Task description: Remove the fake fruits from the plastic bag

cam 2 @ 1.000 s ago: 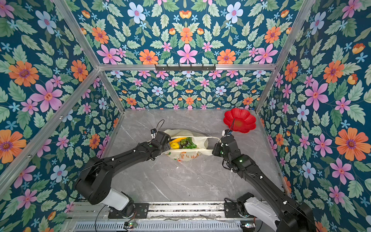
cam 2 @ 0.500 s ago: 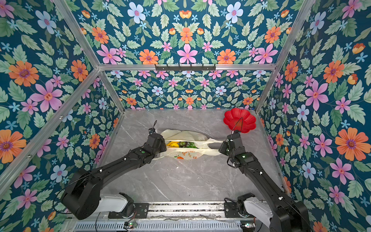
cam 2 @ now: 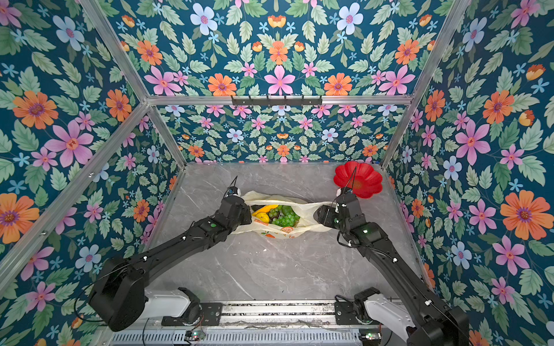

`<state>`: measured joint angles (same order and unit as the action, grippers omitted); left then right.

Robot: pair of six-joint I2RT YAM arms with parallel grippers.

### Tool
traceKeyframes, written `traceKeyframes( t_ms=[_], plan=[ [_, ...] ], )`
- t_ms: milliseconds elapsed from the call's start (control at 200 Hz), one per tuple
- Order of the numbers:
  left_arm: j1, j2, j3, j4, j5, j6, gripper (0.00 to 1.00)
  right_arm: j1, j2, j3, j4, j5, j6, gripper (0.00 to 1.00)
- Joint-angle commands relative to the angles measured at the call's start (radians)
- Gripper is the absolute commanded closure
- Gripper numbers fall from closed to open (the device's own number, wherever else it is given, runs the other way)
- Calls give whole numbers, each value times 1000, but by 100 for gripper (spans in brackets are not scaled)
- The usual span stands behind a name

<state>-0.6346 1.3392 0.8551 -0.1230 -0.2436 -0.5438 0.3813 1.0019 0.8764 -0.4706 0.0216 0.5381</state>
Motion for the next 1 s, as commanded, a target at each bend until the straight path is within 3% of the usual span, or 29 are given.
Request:
traceKeyframes(
  t_ms=[0,280,490,595,800,995],
  plan=[
    [-2,6,30,-32,-19,-4,100,10,-40,25,-137,89,-40,13],
    [-6,45,87,-72,-28,-7,100,52,-118,172,-326,214,-88,12],
    [-16,53,108,-81,-22,-7,100,359,2,317,-365,474,-154,12],
    [-18,50,110,-83,-23,-7,100,415,112,334,-313,454,-185,12],
    [-19,37,110,-95,-25,4,100,419,296,326,-166,363,-229,16],
    [-18,26,94,-91,-18,14,100,418,471,366,-116,427,-253,14]
  ],
)
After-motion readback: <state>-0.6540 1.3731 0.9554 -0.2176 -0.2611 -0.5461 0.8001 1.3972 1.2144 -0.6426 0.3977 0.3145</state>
